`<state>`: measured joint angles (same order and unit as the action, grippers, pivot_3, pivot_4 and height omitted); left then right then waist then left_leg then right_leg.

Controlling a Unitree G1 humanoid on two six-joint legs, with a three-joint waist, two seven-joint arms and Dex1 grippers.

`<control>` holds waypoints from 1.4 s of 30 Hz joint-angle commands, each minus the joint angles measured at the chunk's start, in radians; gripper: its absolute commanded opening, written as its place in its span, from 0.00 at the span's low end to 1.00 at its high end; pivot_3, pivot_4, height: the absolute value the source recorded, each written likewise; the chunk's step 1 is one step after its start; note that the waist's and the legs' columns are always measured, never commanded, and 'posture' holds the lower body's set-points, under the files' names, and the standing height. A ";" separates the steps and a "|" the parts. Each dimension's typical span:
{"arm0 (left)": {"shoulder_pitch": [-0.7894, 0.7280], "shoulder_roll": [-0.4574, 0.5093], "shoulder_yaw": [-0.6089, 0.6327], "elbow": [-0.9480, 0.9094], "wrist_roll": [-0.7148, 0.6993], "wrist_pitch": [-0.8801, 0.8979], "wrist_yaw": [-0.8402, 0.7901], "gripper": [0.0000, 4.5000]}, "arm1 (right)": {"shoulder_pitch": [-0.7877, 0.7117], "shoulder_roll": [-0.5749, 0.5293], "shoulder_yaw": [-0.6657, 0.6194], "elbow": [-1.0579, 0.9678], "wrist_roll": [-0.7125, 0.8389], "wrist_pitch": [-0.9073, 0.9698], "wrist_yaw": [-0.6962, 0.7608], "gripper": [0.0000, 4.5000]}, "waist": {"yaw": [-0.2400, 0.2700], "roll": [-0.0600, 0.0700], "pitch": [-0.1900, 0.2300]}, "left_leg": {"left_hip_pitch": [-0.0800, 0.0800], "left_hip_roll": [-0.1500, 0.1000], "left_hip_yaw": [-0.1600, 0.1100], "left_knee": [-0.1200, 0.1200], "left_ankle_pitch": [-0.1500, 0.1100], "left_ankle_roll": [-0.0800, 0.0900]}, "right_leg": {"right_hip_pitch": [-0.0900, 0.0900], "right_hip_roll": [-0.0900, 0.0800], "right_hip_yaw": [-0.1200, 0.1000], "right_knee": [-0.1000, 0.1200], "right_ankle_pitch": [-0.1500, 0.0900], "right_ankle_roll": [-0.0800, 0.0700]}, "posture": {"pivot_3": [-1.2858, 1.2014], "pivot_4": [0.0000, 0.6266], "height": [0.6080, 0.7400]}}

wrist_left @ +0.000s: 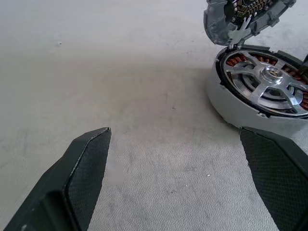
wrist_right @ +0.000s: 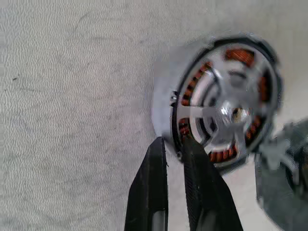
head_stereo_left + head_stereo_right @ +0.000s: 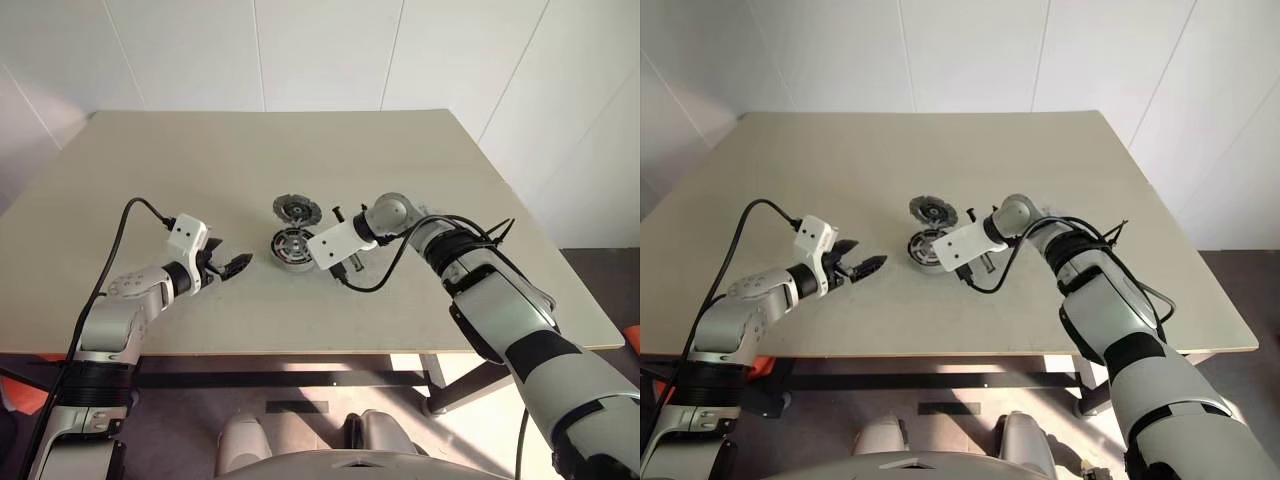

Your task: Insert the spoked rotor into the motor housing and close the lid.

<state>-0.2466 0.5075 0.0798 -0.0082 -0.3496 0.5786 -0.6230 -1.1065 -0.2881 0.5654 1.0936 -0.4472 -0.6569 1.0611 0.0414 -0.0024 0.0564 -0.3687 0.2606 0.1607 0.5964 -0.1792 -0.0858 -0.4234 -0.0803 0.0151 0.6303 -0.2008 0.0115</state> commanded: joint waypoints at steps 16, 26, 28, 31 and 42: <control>0.010 -0.008 0.023 -0.031 -0.004 -0.020 0.018 1.00 | 0.000 -0.005 -0.174 -0.116 0.198 0.324 0.137 0.00 | 0.003 0.001 0.002 | -0.003 0.000 -0.001 0.000 0.000 0.000 | -0.002 0.000 -0.001 0.000 0.000 0.000 | 0.52 0.00 1.00; 0.005 -0.013 0.017 -0.022 -0.002 -0.024 0.018 1.00 | 0.178 -0.044 -0.197 -0.550 0.294 0.825 0.294 0.00 | 0.016 0.002 0.002 | -0.010 0.001 -0.008 0.000 0.000 0.001 | -0.002 0.000 -0.010 -0.005 0.000 0.000 | 0.52 0.00 1.00; 0.005 -0.011 0.018 -0.022 -0.002 -0.025 0.016 1.00 | 0.214 -0.043 -0.190 -0.648 0.309 0.939 0.305 0.00 | 0.022 0.002 0.002 | -0.010 0.001 -0.009 0.000 0.000 0.001 | -0.002 0.000 -0.011 -0.005 0.000 0.000 | 0.52 0.00 1.00; 0.010 -0.011 0.018 -0.027 -0.002 -0.024 0.016 1.00 | 0.236 -0.026 -0.187 -0.714 0.312 1.062 0.275 0.00 | 0.030 0.002 0.002 | -0.010 0.001 -0.009 0.000 0.000 0.000 | -0.002 0.000 -0.011 -0.005 0.000 0.000 | 0.52 0.00 1.00; 0.028 -0.007 0.023 -0.046 -0.005 -0.020 0.017 1.00 | 0.198 0.047 -0.182 -0.697 0.335 1.305 0.139 0.15 | 0.031 0.002 0.002 | -0.007 0.001 -0.010 -0.001 0.002 -0.003 | 0.001 -0.001 -0.011 -0.004 0.000 0.000 | 0.52 0.00 1.00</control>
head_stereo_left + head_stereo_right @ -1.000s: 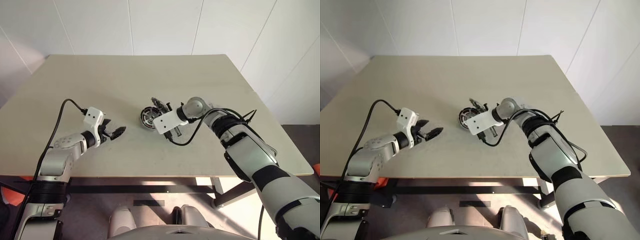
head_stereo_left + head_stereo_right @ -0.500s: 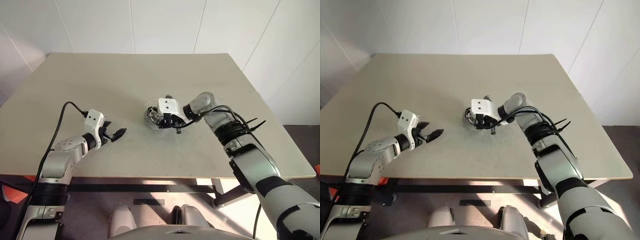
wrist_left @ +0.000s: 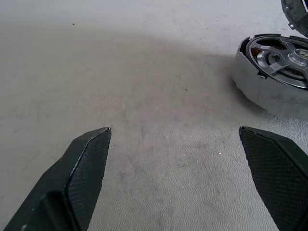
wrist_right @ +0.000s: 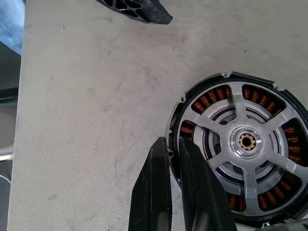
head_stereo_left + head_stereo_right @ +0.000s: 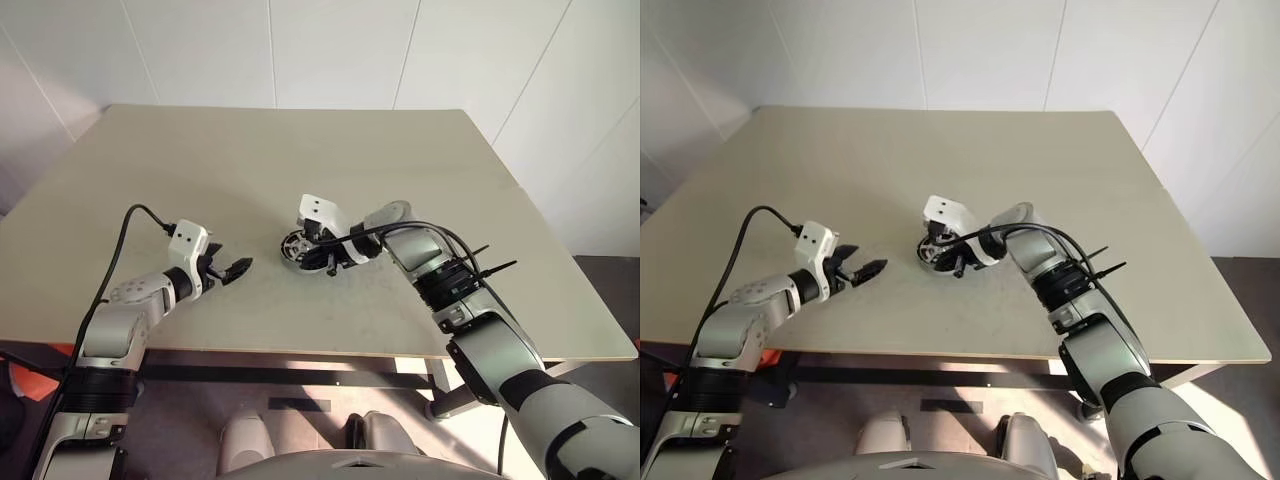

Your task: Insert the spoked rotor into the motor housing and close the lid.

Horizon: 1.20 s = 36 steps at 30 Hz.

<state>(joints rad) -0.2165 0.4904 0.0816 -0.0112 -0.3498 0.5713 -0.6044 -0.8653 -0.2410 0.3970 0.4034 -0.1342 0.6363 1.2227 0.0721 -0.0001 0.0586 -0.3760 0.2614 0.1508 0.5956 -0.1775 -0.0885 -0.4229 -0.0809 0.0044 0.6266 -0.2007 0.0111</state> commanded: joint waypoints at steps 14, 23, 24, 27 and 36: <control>-0.017 0.011 0.022 -0.015 -0.003 -0.017 -0.006 1.00 | 0.019 -0.128 0.030 -0.366 0.189 0.076 0.143 0.64 | 0.011 0.000 0.000 | 0.002 0.000 -0.001 0.000 0.000 0.000 | 0.002 0.000 0.000 0.000 0.000 0.000 | 0.52 0.00 1.00; -0.027 0.010 0.021 -0.001 -0.004 -0.018 -0.011 1.00 | -0.074 -0.109 -0.059 -0.378 0.275 0.027 0.027 0.64 | 0.015 0.000 0.000 | 0.005 0.000 -0.001 -0.001 0.000 -0.001 | 0.004 0.000 0.000 0.001 0.000 0.000 | 0.52 0.00 1.00; -0.026 0.008 0.020 -0.001 -0.003 -0.018 -0.010 1.00 | -0.093 -0.098 -0.068 -0.328 0.261 -0.004 -0.013 0.64 | 0.015 0.000 0.000 | 0.006 0.000 -0.001 0.000 0.001 -0.001 | 0.004 0.000 0.001 0.001 0.000 0.000 | 0.52 0.00 1.00; -0.025 0.000 0.016 -0.005 -0.002 -0.019 -0.006 1.00 | -0.175 -0.065 -0.106 -0.084 0.197 -0.144 -0.183 0.64 | 0.016 0.000 0.000 | 0.007 0.000 -0.001 0.000 0.001 -0.002 | 0.004 0.000 0.001 0.003 0.000 0.000 | 0.52 0.00 1.00; -0.009 0.001 0.023 -0.018 -0.006 -0.020 -0.005 1.00 | -0.328 -0.059 -0.286 0.417 0.173 -0.371 -0.509 0.64 | 0.021 0.000 0.000 | 0.000 -0.001 -0.001 -0.001 0.002 -0.004 | 0.001 -0.001 -0.001 -0.001 0.000 0.000 | 0.52 0.00 1.00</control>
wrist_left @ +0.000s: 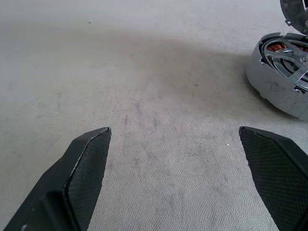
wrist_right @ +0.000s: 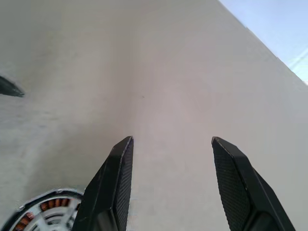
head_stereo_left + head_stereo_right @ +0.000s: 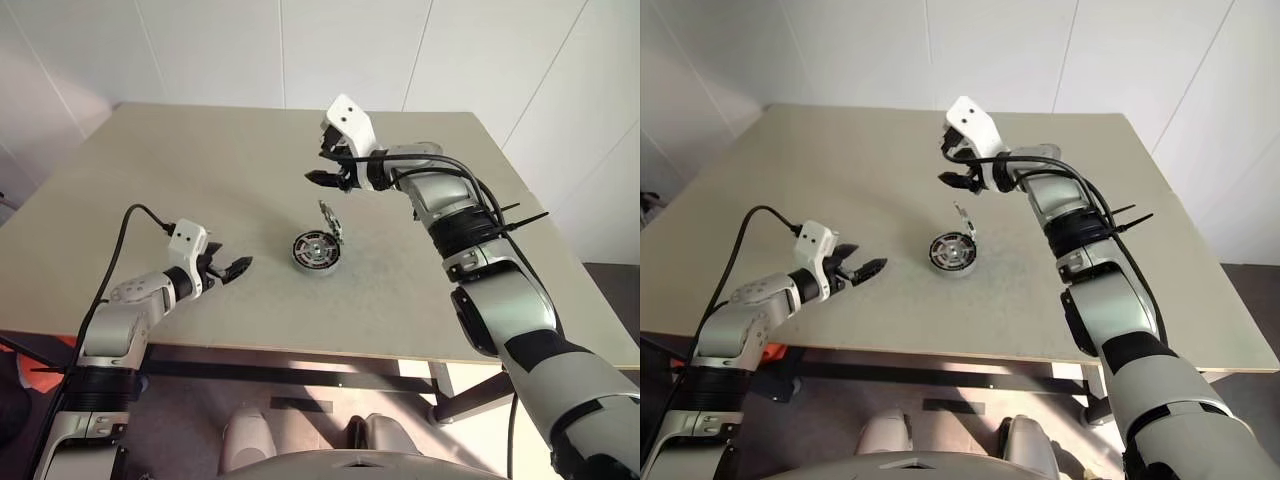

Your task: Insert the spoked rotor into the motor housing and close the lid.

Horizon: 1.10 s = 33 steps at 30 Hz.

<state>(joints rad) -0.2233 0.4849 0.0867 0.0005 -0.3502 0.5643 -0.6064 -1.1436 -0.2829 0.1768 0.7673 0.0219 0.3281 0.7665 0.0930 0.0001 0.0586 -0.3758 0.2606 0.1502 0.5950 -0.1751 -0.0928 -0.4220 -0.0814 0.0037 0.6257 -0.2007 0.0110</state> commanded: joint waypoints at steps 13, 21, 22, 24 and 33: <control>-0.028 0.014 0.012 -0.003 0.000 -0.015 -0.013 1.00 | 0.208 -0.082 -0.028 -0.183 0.000 0.045 0.060 0.01 | 0.003 0.000 0.000 | -0.002 0.000 0.000 0.001 0.000 0.000 | -0.001 0.000 -0.001 0.000 0.000 0.000 | 0.52 0.00 1.00; -0.033 0.017 0.009 0.006 0.003 -0.016 -0.020 1.00 | 0.369 -0.091 -0.001 -0.432 0.041 0.173 0.134 0.01 | 0.003 0.000 0.000 | 0.001 0.000 0.000 0.001 0.000 0.000 | 0.001 0.000 -0.001 0.001 0.000 0.000 | 0.52 0.00 1.00; -0.032 0.017 0.009 0.007 0.003 -0.016 -0.021 1.00 | 0.396 -0.091 0.009 -0.477 0.053 0.196 0.153 0.01 | 0.003 0.001 0.000 | 0.001 0.000 0.000 0.001 0.000 0.000 | 0.001 0.000 -0.001 0.001 0.000 0.000 | 0.52 0.00 1.00; -0.030 0.018 0.009 0.007 0.004 -0.016 -0.023 1.00 | 0.429 -0.073 0.022 -0.531 0.061 0.241 0.148 0.01 | 0.003 0.001 0.000 | 0.001 0.000 0.000 0.001 0.000 0.000 | 0.001 0.000 -0.001 0.001 0.000 0.000 | 0.52 0.00 1.00; -0.023 0.022 0.009 -0.003 0.006 -0.013 -0.027 1.00 | 0.474 0.001 0.089 -0.519 0.026 0.257 0.082 0.01 | 0.001 0.001 0.000 | 0.005 0.000 0.000 0.000 0.000 0.000 | 0.004 0.000 0.000 0.001 0.000 0.000 | 0.52 0.00 1.00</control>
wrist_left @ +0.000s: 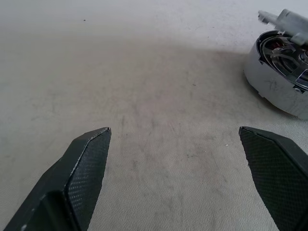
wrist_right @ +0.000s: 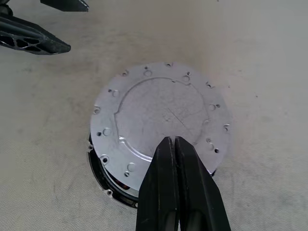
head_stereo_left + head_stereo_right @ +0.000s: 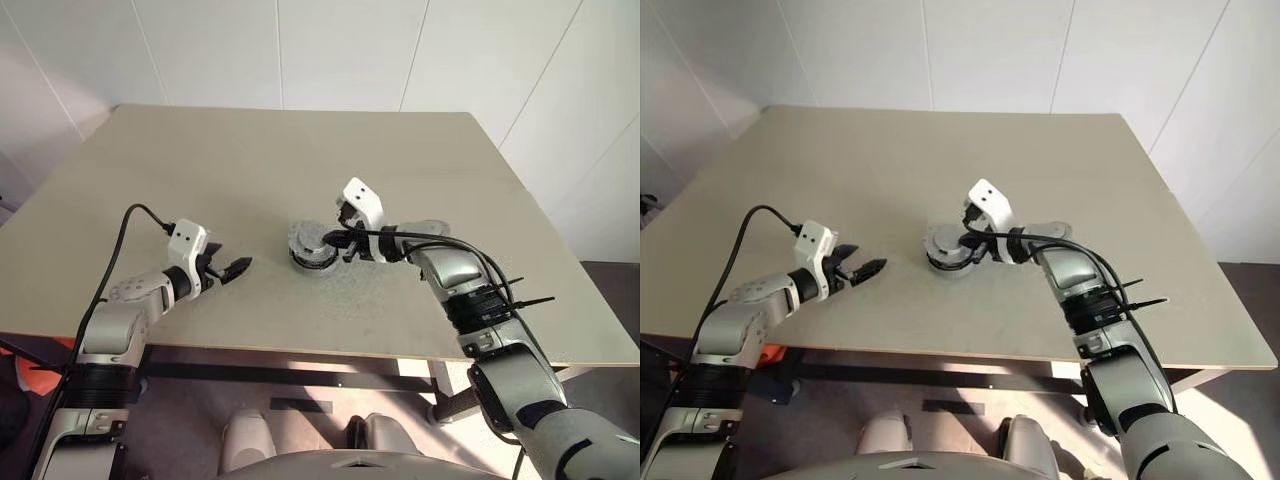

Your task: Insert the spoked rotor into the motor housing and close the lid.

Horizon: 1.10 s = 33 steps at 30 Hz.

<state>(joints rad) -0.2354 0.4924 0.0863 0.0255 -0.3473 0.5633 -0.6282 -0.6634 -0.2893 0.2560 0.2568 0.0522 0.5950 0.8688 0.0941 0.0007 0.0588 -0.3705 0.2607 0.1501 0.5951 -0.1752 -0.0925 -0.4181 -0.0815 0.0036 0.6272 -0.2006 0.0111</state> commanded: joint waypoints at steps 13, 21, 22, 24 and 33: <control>-0.017 0.016 0.007 -0.022 0.005 -0.012 -0.003 1.00 | -0.014 0.058 -0.058 0.042 0.080 -0.101 -0.015 0.01 | -0.002 0.000 0.000 | 0.009 0.000 0.000 0.000 -0.001 0.002 | 0.009 0.000 0.000 -0.001 0.000 0.000 | 0.52 0.00 1.00; -0.034 0.012 0.002 -0.012 0.000 -0.009 -0.010 1.00 | -0.031 0.055 -0.096 0.071 0.103 -0.239 0.009 0.21 | -0.001 0.000 0.000 | 0.005 0.000 -0.001 -0.001 -0.002 0.003 | 0.007 0.000 -0.001 -0.003 0.000 0.000 | 0.52 0.00 1.00; -0.034 0.013 0.003 -0.015 -0.002 -0.007 -0.011 1.00 | -0.030 0.054 -0.094 0.077 0.101 -0.255 0.010 0.30 | -0.001 0.000 0.000 | 0.005 0.000 -0.001 -0.002 -0.002 0.003 | 0.007 0.000 -0.001 -0.003 0.000 0.000 | 0.52 0.00 1.00; -0.034 0.015 0.005 -0.019 -0.005 -0.003 -0.014 1.00 | -0.029 0.055 -0.093 0.101 0.090 -0.293 0.003 0.43 | -0.001 0.000 0.000 | 0.005 0.000 -0.001 -0.002 -0.002 0.003 | 0.007 0.000 -0.001 -0.003 0.000 0.000 | 0.52 0.00 1.00; -0.031 0.018 0.007 -0.022 -0.003 -0.004 -0.017 1.00 | -0.029 0.055 -0.062 0.182 0.060 -0.383 0.007 0.99 | -0.002 0.000 0.000 | 0.005 0.000 -0.001 -0.002 -0.002 0.003 | 0.006 0.000 -0.001 -0.003 0.000 0.000 | 0.52 0.00 1.00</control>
<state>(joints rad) -0.2513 0.4975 0.0832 0.0327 -0.3483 0.5657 -0.6399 -0.6711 -0.2335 0.1840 0.4597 0.1212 0.2504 0.8702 0.0925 0.0012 0.0587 -0.3658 0.2607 0.1494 0.5934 -0.1770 -0.0897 -0.4118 -0.0815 0.0026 0.6238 -0.2008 0.0112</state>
